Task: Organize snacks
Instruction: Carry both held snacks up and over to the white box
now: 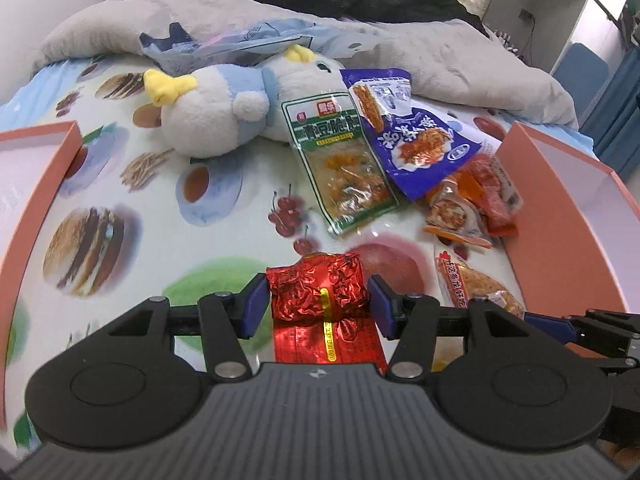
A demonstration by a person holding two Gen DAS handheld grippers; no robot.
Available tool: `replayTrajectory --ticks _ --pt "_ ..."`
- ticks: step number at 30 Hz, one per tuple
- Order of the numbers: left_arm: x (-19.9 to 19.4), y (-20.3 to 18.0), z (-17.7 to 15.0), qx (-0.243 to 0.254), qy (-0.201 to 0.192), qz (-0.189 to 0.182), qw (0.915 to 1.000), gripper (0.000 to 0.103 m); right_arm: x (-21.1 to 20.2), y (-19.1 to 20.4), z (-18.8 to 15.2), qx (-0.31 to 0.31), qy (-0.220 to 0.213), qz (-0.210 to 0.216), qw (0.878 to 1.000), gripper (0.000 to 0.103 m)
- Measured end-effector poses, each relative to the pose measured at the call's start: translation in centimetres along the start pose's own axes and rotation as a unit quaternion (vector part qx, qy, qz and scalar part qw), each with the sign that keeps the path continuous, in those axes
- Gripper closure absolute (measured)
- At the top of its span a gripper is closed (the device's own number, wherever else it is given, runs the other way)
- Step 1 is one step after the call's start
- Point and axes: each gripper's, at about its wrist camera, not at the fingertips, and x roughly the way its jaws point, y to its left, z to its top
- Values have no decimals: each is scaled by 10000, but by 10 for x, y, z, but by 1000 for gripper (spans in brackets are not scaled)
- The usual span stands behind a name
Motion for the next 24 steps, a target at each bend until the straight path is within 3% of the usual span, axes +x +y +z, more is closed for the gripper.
replayTrajectory --ticks 12,24 --pt "-50 -24 -22 -176 -214 -86 9996 43 -39 -3 -13 119 -164 40 9998 61" --pt "-93 -59 4 55 -589 -407 9974 43 -93 -5 10 210 -764 107 9968 62"
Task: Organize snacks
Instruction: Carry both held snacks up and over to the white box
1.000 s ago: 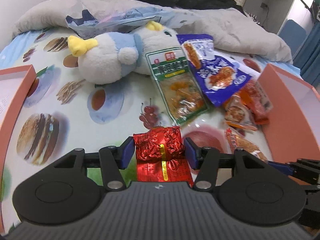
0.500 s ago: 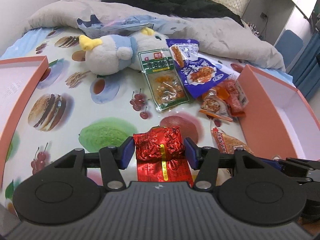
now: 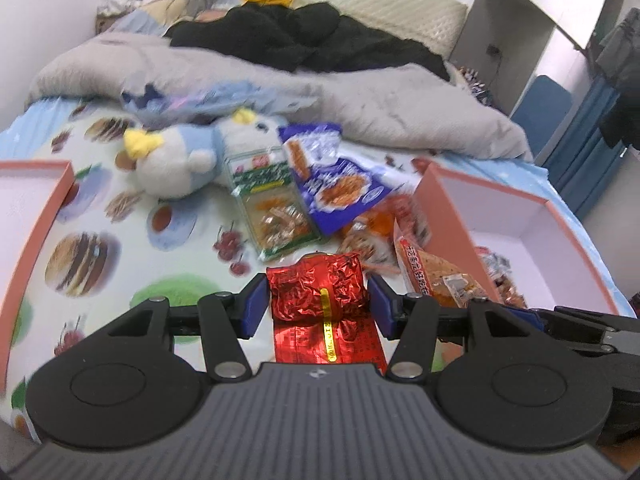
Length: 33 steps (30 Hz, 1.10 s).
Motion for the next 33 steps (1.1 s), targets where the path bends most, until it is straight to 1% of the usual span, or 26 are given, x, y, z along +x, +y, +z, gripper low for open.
replayTrajectory --ticks 9,16,19,23,28,33 --pt "-20 -31 41 232 -367 -226 9988 43 -35 -6 35 -51 -516 -29 9986 62" --pt "-32 -57 66 365 -580 -411 9968 43 -63 -23 56 -19 -885 -149 9960 62" --pt "-38 -73 75 435 -663 -495 9956 43 -75 -33 64 3 -1042 -227 9943 62" --pt "-48 -100 87 529 -811 -749 9925 43 -91 -48 73 22 -1222 -301 9921 62" --pt "-40 -138 100 700 -785 -1038 9890 43 -105 -72 80 45 -1398 -544 9887 62" --pt "-11 -178 105 932 -567 -1259 9860 43 -102 -102 80 219 -1380 -760 9873 62"
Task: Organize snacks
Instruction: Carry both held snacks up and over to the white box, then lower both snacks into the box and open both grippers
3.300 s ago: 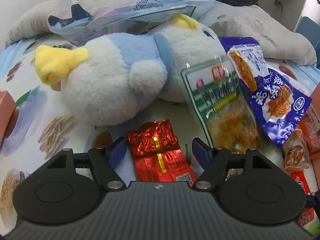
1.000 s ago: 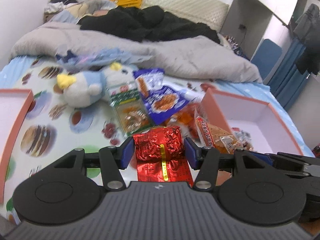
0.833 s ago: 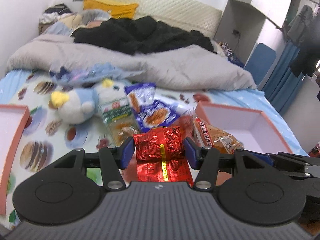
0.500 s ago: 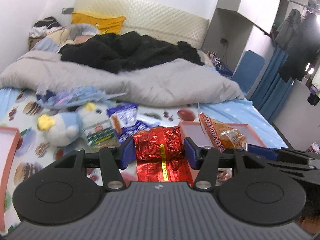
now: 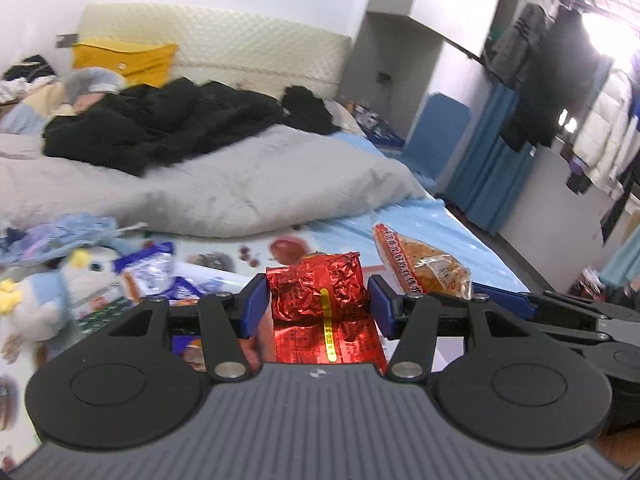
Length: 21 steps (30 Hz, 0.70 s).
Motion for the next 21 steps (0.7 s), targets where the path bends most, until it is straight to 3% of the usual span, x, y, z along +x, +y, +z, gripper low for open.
replayTrajectory --ticks 8,21 --pt "87 -26 -14 166 738 -164 9970 43 35 -57 -20 424 428 -364 9975 62" --pt "211 -18 -51 193 1734 -7 9847 43 101 -131 -67 777 1311 -731 9856 62"
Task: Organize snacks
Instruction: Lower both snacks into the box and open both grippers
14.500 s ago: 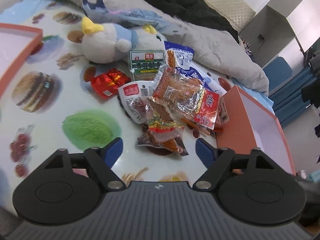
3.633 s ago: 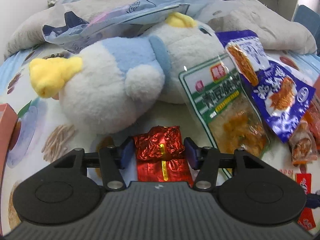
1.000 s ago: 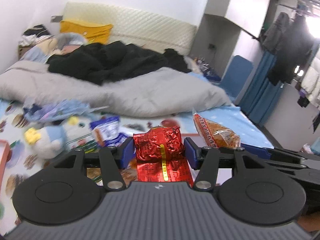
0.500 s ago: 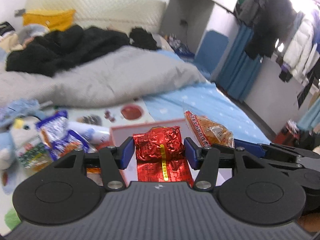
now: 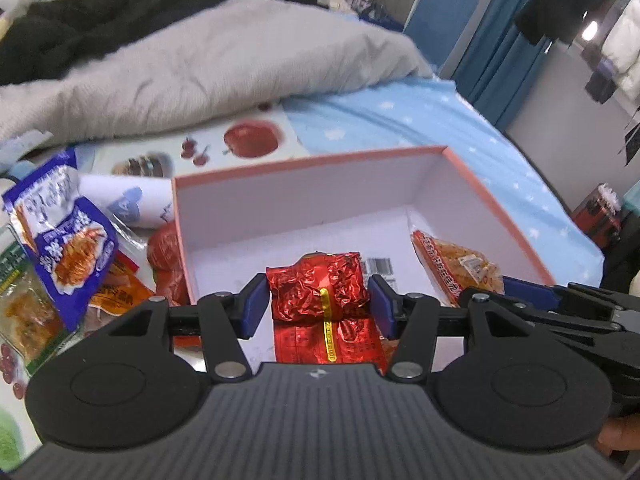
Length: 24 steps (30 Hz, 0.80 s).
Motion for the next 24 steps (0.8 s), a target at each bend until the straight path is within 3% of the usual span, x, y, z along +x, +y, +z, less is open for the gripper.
replayTrajectory --ticks 7,8,10,17,24 --pt "27 1 0 -35 204 -5 9998 41 22 -21 -8 243 286 -105 9992 56" --pt "28 2 0 -69 222 41 9997 34 25 -22 -8 270 319 -124 9990 51" --pt "26 3 1 -179 184 135 9996 26 26 -22 -9 280 339 -211 9988 27" --pt "-1 1 2 -71 -75 124 9999 25 10 -14 -6 255 123 -68 9996 28" --pt "-53 -5 2 44 -482 101 9988 26 -26 2 -1 207 -259 2 9995 28"
